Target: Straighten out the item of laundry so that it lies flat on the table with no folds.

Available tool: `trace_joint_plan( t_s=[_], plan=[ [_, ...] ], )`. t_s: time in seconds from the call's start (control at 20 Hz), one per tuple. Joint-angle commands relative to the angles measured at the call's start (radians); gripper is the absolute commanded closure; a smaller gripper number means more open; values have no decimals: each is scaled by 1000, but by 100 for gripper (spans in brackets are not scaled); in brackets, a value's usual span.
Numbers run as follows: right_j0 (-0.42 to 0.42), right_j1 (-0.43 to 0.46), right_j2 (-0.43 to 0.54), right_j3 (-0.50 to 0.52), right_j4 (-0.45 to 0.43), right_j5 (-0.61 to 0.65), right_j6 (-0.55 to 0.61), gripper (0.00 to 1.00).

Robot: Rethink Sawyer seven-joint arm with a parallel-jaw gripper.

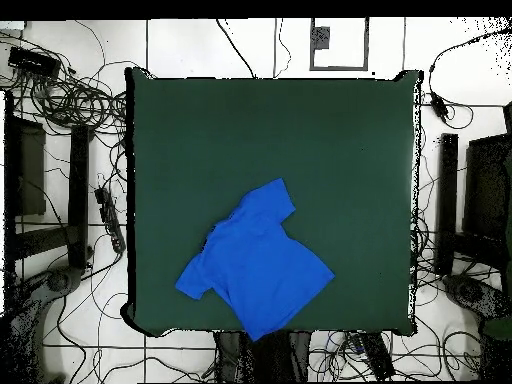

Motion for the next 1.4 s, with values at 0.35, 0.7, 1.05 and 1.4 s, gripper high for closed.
trace_joint_plan(
  t_s=[0.35,0.7,1.05,1.4],
  plan=[
    [255,-80,161,11,285,16,84,0],
    [378,-5,105,-90,349,30,79,0],
    [425,-20,117,-128,428,102,28,0],
    [434,16,168,-206,522,158,-4,0]
  ],
)
